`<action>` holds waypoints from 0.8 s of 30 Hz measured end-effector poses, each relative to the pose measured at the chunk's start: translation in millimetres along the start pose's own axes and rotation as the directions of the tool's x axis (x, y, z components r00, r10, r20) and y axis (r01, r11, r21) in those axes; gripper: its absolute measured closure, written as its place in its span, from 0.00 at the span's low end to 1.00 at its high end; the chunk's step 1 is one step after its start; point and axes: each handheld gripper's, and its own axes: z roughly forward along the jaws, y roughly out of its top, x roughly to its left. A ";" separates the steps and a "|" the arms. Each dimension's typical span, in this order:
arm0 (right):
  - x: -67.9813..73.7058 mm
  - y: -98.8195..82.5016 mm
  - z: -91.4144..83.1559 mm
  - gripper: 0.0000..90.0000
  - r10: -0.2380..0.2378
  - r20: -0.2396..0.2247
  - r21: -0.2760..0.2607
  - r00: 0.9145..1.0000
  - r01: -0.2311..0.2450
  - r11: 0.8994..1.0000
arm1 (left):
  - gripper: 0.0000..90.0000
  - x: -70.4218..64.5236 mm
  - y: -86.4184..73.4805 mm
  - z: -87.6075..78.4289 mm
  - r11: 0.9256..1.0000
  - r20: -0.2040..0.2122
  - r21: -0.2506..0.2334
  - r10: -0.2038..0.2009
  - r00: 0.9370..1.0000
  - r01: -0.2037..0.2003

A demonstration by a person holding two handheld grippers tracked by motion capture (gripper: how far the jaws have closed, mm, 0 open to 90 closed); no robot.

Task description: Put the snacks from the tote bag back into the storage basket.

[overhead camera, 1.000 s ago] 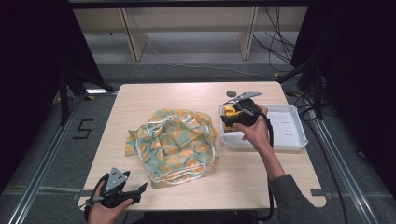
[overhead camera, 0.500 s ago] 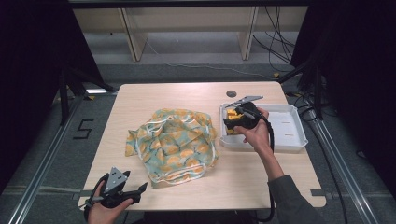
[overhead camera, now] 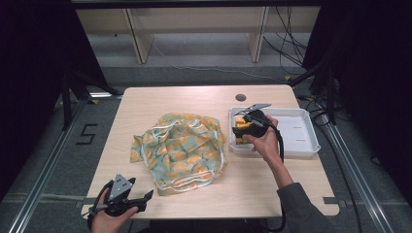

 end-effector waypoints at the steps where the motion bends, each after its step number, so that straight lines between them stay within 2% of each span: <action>1: -0.1 -0.7 0.8 0.22 -0.002 -0.009 0.009 1.000 0.002 1.000 | 0.24 0.0 0.0 0.1 1.000 0.000 0.000 0.000 1.000 0.000; 2: 0.7 -1.5 2.1 0.22 -0.004 0.003 0.004 1.000 0.004 1.000 | 0.24 -0.4 -0.1 0.6 1.000 0.000 -0.006 -0.005 1.000 0.005; 3: 0.6 -1.7 2.5 0.22 0.000 -0.013 0.011 1.000 0.000 1.000 | 0.24 -0.4 -0.1 0.6 1.000 0.000 -0.006 -0.005 1.000 0.005; 4: 0.2 -2.3 3.1 0.22 -0.016 -0.002 0.006 1.000 0.016 1.000 | 0.24 0.0 0.0 0.1 1.000 0.000 0.000 0.000 1.000 0.000; 5: 1.5 -2.1 2.7 0.22 0.004 -0.003 0.013 1.000 -0.004 1.000 | 0.24 -0.1 0.0 0.0 1.000 -0.001 -0.001 0.000 1.000 0.000; 9: 1.8 -3.2 4.0 0.22 0.002 -0.002 0.012 1.000 -0.002 1.000 | 0.24 -0.2 0.0 -0.3 1.000 -0.005 0.000 0.000 1.000 0.000; 10: 1.7 -4.3 4.2 0.22 -0.006 0.004 0.010 1.000 0.006 1.000 | 0.24 -1.1 -0.3 0.0 1.000 -0.004 -0.002 -0.016 1.000 0.016; 11: 2.6 -4.3 3.9 0.22 0.007 0.000 0.018 1.000 -0.007 1.000 | 0.24 -2.1 -0.1 1.4 0.999 -0.005 -0.023 -0.026 1.000 0.026; 12: 3.0 -5.3 5.5 0.22 0.014 -0.003 0.012 1.000 -0.014 1.000 | 0.24 -0.9 0.0 0.2 1.000 -0.004 -0.006 -0.008 1.000 0.008; 13: 2.4 -6.0 6.0 0.22 -0.002 0.002 0.020 1.000 0.002 1.000 | 0.24 -2.1 -0.1 1.3 0.999 -0.004 -0.022 -0.025 1.000 0.025; 15: 2.5 -6.7 7.1 0.22 -0.005 0.004 0.023 1.000 0.005 1.000 | 0.24 -2.0 -0.1 1.2 1.000 -0.004 -0.021 -0.024 1.000 0.023; 16: 3.3 -7.9 8.7 0.22 -0.002 0.007 0.026 1.000 0.002 1.000 | 0.24 -2.7 -0.4 1.5 0.999 -0.001 -0.023 -0.039 0.999 0.039; 17: 4.6 -7.9 8.5 0.22 0.019 0.005 0.031 1.000 -0.019 0.999 | 0.24 -0.4 0.0 -0.5 1.000 -0.002 0.002 -0.005 1.000 0.005; 18: 4.7 -8.2 9.0 0.22 0.017 0.004 0.030 1.000 -0.017 0.999 | 0.24 -0.9 -0.2 -0.1 1.000 -0.004 -0.002 -0.013 1.000 0.013; 19: 5.2 -8.6 9.9 0.22 0.022 0.002 0.027 1.000 -0.022 0.999 | 0.24 -0.1 0.2 -0.4 1.000 -0.005 0.003 0.003 1.000 -0.003; 21: 5.2 -9.3 10.4 0.22 0.025 0.007 0.027 1.000 -0.025 0.999 | 0.24 -1.7 -0.2 1.5 1.000 0.002 -0.021 -0.020 1.000 0.020; 24: 4.9 -10.5 11.0 0.22 0.036 0.010 0.026 0.999 -0.036 0.999 | 0.24 -2.0 0.0 1.0 1.000 -0.004 -0.019 -0.022 1.000 0.022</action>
